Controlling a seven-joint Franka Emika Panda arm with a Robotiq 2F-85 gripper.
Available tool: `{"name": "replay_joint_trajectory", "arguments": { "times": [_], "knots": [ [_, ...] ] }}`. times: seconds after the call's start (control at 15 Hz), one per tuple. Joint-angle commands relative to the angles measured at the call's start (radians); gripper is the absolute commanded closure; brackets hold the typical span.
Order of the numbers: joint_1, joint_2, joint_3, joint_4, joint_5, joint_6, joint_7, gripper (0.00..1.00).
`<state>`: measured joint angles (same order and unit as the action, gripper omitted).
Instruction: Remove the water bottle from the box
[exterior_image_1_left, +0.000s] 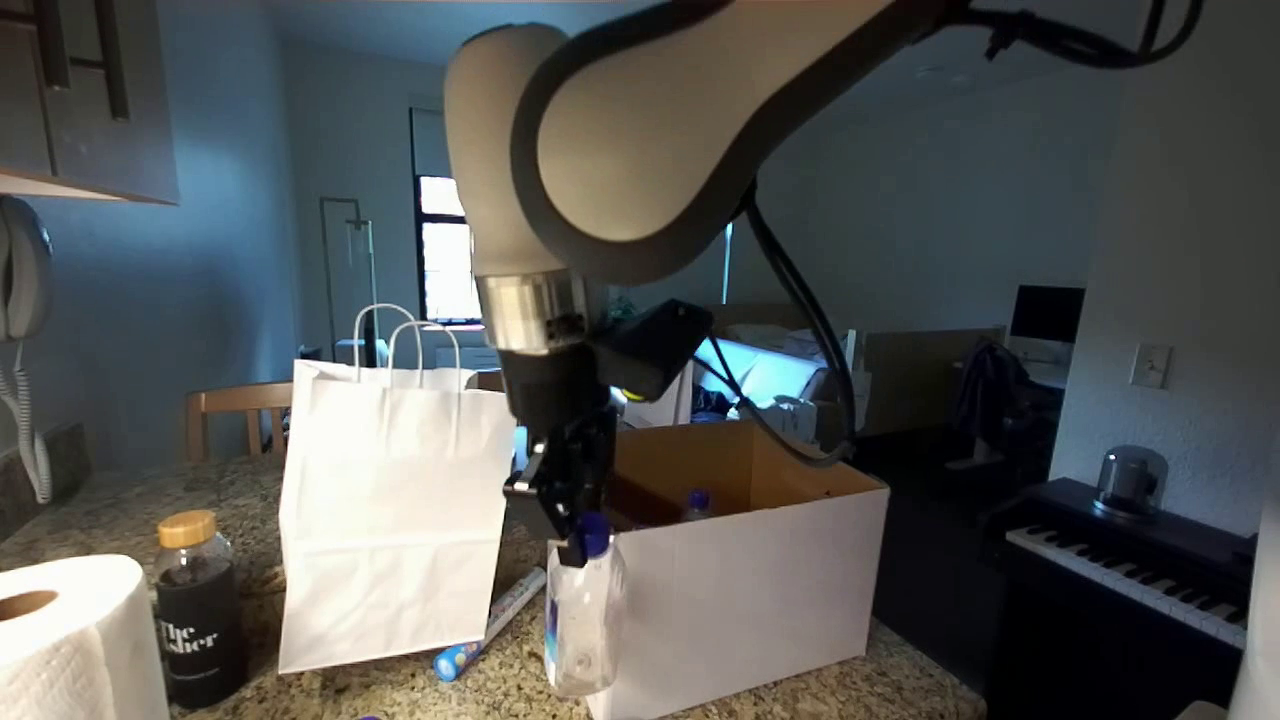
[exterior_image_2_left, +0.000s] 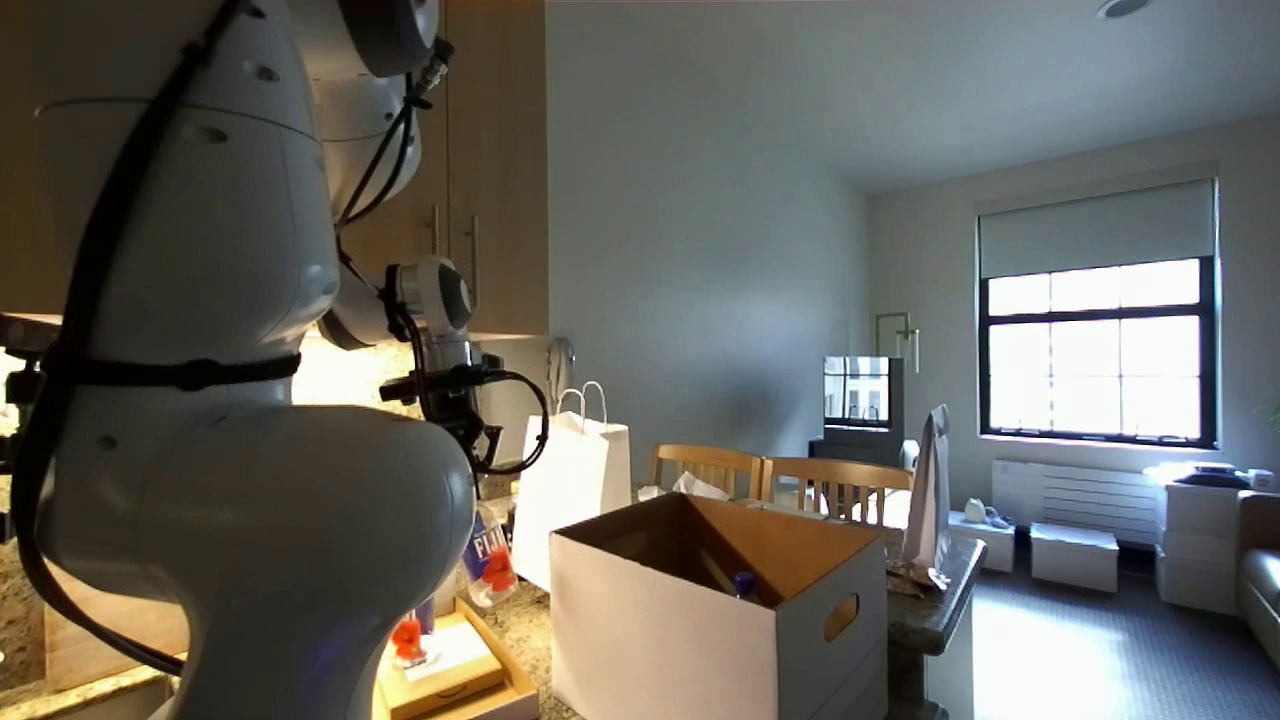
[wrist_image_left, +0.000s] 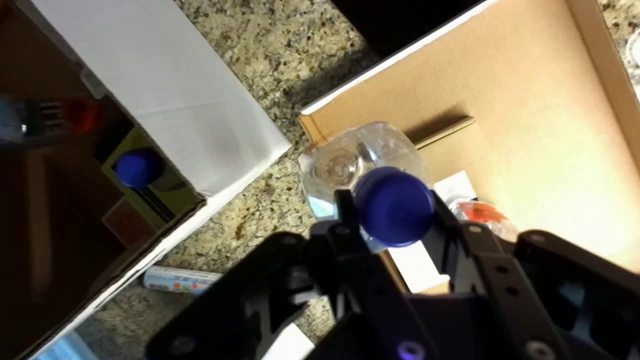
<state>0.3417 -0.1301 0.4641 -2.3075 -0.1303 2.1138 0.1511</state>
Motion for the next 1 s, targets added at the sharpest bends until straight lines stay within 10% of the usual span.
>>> {"name": "replay_joint_trajectory", "arguments": {
  "times": [0.0, 0.93],
  "knots": [
    [0.032, 0.138, 0.005, 0.036, -0.034, 0.048, 0.052, 0.86],
    [0.041, 0.318, -0.044, -0.018, 0.228, 0.183, -0.099, 0.87]
  ]
}}
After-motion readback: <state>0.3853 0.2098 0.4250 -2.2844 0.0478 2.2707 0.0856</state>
